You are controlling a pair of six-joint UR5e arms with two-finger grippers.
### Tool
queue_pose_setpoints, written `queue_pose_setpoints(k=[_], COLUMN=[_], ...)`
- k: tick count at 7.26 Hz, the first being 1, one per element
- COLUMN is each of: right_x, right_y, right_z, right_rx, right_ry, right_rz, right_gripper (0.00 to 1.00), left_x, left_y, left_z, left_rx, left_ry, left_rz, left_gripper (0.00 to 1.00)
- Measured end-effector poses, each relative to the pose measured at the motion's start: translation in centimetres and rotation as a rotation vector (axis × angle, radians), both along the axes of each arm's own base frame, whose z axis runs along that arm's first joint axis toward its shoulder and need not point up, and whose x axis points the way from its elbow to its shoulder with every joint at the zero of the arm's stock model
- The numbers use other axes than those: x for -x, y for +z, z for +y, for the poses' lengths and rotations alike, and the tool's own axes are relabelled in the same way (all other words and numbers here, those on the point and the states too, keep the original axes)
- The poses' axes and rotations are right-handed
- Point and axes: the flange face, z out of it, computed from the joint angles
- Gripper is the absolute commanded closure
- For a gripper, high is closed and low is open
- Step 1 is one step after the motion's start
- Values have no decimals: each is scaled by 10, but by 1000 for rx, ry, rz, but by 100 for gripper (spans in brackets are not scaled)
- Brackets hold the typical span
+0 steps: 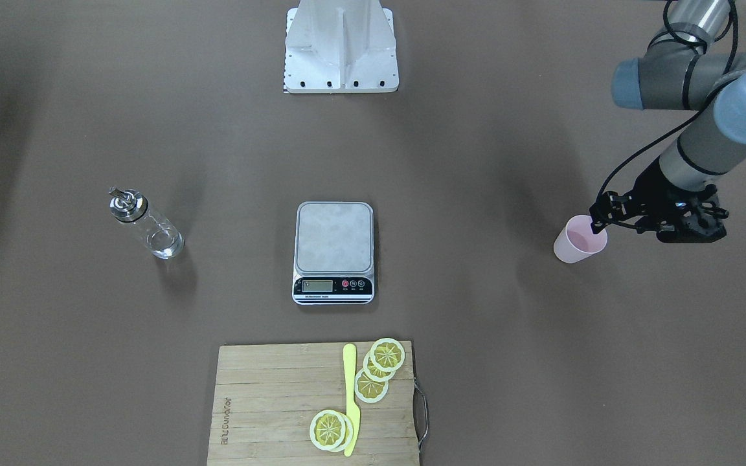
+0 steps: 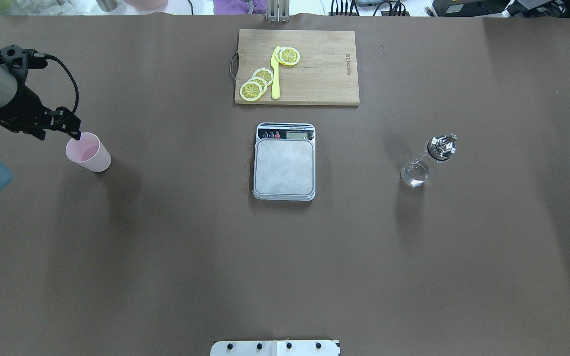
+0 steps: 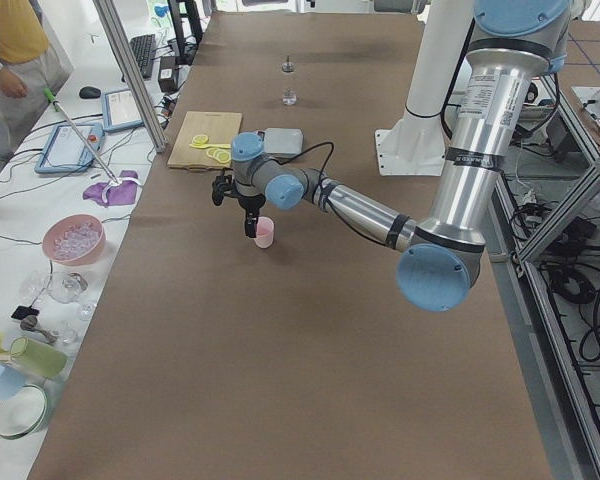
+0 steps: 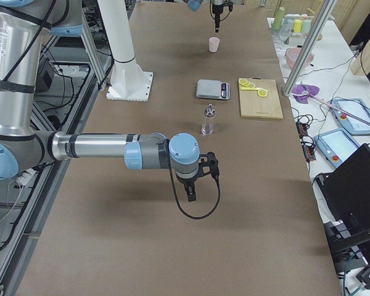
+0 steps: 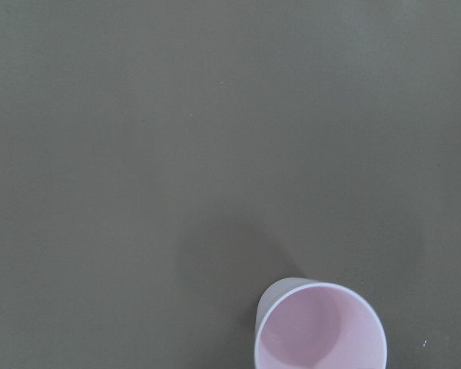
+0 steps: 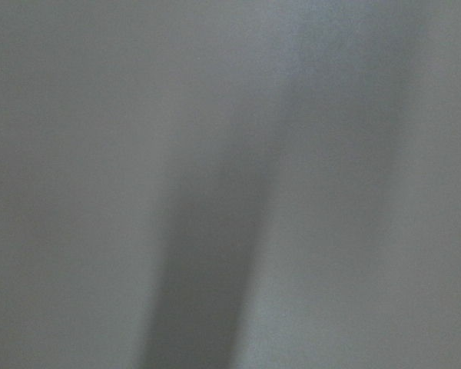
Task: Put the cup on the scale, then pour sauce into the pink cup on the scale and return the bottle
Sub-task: 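Reach the left gripper down and grasp the pink cup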
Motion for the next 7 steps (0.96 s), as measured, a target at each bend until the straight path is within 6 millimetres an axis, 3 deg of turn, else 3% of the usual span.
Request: queue_pose_setpoints(k=[1,2,3,6,7], right_x=[0,0,0,0,0], right_y=[0,0,1,0,-1], right_z=[0,0,0,1,1], right_rx=[0,1,3,2,0], right_ry=[0,1,1,1,1], right_rz=[0,-1,-1,-1,-1], right_gripper=[0,0,0,0,0], left_x=[-10,-13,-15,-21,-24], left_y=[8,16,23,25,12], left_z=[2,3,3,0,-2], left_rx=[10,20,31,39,30], left_ry=[16,25,29,34,43], left_rz=[-7,-16,-23,-25,-4], left_gripper=[39,54,99,100,100])
